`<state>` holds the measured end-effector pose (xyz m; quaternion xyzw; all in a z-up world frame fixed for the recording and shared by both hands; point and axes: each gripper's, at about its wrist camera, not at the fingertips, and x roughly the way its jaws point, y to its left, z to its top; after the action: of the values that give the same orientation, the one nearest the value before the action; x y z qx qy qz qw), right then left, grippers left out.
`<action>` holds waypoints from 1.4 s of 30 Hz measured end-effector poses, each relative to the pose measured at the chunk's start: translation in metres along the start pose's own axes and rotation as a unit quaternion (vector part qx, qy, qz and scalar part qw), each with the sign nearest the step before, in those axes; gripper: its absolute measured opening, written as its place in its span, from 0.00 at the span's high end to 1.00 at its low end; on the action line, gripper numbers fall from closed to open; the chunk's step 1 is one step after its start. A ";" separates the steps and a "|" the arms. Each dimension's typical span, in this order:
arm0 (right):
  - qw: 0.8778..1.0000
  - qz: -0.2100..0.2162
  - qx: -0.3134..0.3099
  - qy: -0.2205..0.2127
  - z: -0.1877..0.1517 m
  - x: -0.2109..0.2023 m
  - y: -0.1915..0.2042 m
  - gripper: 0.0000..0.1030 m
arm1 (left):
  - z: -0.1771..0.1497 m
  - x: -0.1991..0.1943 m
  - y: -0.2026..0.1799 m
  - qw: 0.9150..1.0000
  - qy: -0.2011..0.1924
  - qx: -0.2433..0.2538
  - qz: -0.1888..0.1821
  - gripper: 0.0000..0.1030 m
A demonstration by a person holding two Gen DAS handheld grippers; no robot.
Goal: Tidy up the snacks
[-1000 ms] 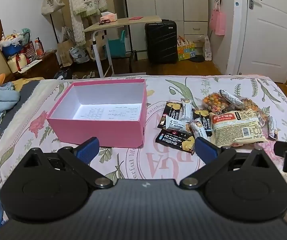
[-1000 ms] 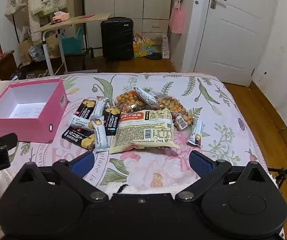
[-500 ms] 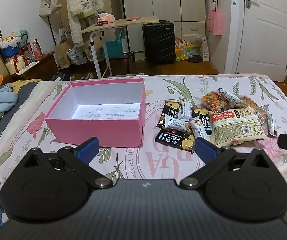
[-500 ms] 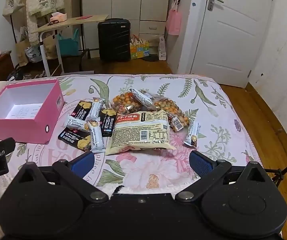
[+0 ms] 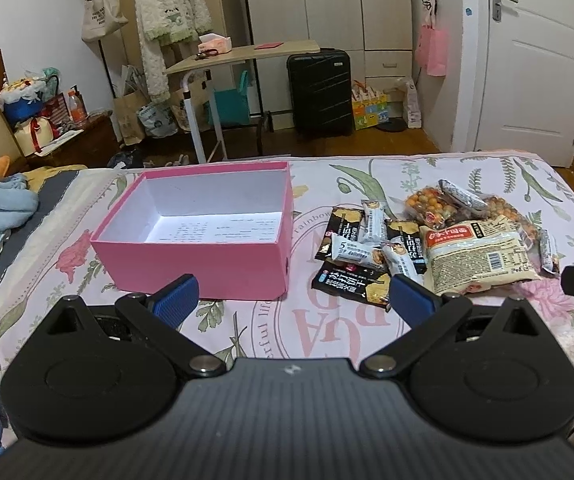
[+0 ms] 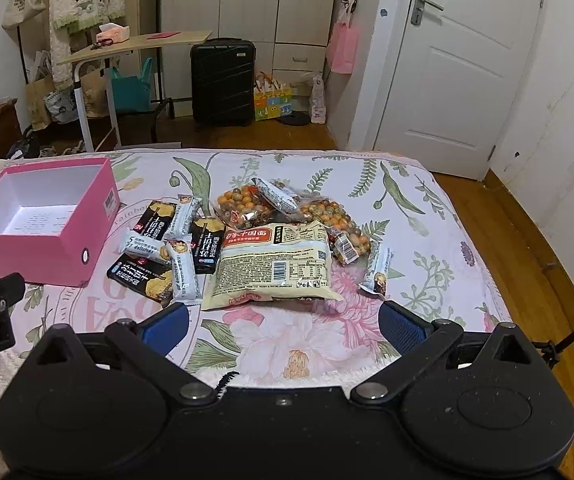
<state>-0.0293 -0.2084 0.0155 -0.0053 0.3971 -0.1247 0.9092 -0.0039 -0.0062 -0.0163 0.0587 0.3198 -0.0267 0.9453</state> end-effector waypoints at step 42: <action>0.999 0.048 0.012 0.016 0.000 0.017 0.001 0.01 | 0.003 -0.003 0.012 1.000 0.009 -0.006 -0.011 0.00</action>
<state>-0.0181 -0.2114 0.0034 0.0265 0.4100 -0.0852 0.9077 -0.0031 0.0056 -0.0109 0.0492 0.3295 -0.0350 0.9422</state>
